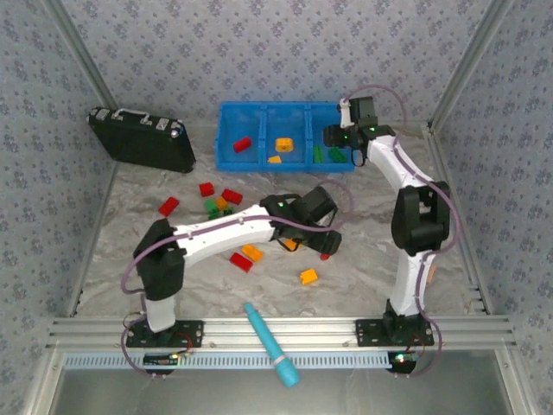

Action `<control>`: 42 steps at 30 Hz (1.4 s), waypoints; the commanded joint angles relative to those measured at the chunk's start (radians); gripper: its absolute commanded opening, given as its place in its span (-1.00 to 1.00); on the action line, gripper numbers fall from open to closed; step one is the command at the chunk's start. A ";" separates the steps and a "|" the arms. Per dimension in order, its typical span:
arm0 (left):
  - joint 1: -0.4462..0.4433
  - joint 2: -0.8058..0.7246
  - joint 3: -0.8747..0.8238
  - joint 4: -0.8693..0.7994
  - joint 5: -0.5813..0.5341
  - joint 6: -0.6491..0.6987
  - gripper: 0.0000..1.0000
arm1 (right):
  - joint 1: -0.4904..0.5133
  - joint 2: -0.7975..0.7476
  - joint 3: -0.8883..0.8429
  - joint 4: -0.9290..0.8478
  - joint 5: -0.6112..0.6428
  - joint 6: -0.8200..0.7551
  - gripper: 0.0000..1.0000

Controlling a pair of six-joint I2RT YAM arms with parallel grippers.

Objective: Sort the legos into containers by color
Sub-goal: Place the lego in the container, then pick up the lego from the center of the table.

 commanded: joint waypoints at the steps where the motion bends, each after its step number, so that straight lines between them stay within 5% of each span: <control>1: -0.034 0.082 0.073 -0.081 -0.035 0.057 0.57 | -0.034 -0.157 -0.058 0.006 -0.029 -0.005 0.18; 23: -0.054 0.299 0.176 -0.051 -0.101 0.091 0.40 | -0.103 -0.881 -0.613 -0.046 -0.038 0.087 0.40; 32: -0.048 0.331 0.187 -0.041 -0.124 0.123 0.28 | -0.103 -0.979 -0.705 -0.084 -0.028 0.111 0.42; 42: -0.041 0.355 0.166 -0.014 -0.092 0.110 -0.19 | -0.104 -1.003 -0.720 -0.124 -0.010 0.108 0.52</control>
